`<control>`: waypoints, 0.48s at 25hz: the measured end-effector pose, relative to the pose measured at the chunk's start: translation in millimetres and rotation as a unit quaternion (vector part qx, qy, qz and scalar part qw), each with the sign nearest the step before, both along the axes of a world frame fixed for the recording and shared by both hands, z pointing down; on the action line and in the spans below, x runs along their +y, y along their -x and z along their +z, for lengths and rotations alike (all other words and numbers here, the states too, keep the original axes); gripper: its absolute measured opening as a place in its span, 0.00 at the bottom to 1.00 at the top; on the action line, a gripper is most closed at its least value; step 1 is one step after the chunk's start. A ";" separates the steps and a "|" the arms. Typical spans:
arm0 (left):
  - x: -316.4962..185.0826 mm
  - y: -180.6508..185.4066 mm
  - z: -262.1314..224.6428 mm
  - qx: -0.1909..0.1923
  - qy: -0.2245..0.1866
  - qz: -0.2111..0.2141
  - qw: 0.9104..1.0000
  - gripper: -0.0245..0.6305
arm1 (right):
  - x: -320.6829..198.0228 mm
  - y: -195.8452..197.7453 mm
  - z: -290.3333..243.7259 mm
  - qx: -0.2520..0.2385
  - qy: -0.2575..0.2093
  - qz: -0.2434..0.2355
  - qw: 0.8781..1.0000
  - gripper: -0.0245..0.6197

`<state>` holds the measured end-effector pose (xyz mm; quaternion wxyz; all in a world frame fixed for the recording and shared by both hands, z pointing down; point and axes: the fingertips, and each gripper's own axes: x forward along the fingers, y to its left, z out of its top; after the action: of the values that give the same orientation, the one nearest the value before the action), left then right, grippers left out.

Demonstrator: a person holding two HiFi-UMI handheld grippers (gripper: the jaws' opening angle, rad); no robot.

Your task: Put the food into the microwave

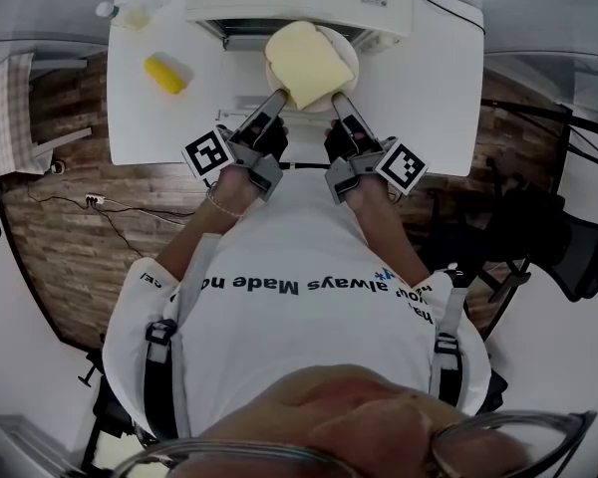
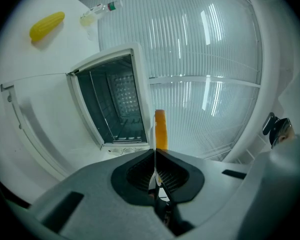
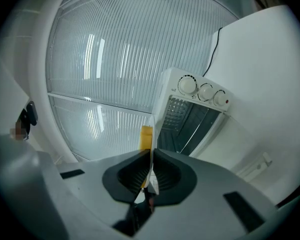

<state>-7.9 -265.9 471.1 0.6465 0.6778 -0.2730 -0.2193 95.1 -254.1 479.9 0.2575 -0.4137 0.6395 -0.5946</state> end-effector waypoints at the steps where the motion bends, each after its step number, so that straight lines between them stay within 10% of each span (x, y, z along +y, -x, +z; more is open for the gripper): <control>1: 0.7 0.7 2.4 -0.001 0.002 0.001 1.000 0.06 | 0.7 0.5 2.3 0.002 0.002 0.000 1.000 0.07; 12: -3.3 8.1 34.5 -0.008 0.021 0.006 1.000 0.06 | -2.1 7.7 33.2 0.010 0.027 0.002 1.000 0.07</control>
<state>-15.9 -269.2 505.6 0.6598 0.6672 -0.2787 -0.2045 87.4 -256.2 513.1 0.2410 -0.4275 0.6252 -0.6069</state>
